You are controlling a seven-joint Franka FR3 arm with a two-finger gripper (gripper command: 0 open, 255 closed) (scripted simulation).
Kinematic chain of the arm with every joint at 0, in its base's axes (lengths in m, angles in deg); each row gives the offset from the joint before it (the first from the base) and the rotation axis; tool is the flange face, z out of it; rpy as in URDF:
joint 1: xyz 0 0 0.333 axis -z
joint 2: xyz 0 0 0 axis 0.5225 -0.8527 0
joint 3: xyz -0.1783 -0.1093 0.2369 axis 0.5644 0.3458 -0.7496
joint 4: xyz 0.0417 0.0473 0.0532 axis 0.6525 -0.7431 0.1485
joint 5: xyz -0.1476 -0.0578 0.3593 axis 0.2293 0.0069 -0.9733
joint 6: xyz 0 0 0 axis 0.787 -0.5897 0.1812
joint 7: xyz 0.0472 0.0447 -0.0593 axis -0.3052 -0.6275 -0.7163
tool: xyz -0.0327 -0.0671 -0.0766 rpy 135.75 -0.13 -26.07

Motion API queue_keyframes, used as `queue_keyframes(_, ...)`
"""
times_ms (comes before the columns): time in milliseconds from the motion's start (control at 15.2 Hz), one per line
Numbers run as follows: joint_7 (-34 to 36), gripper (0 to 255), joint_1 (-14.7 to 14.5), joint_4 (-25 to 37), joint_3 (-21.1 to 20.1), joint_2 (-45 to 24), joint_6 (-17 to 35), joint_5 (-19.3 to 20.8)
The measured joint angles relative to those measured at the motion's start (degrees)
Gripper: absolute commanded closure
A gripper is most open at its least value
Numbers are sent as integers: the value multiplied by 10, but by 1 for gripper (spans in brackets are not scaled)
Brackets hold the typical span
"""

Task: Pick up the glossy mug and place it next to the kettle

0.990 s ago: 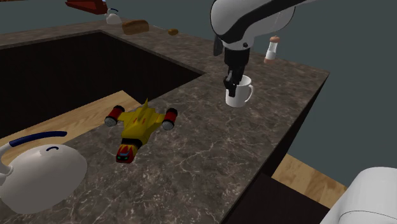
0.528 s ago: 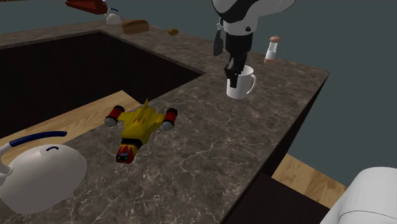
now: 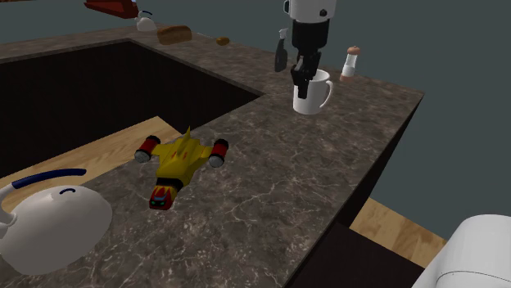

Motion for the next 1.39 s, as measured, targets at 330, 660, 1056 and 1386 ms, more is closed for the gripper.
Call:
queue_keyframes(330,-3,255,-1,37,-3,2,-38,-2)
queue_keyframes(660,-5,255,-4,81,-8,-2,-79,-6)
queue_keyframes(1056,51,255,-23,80,-49,10,-98,-15)
queue_keyframes(1386,119,255,-47,72,-96,13,-101,-30)
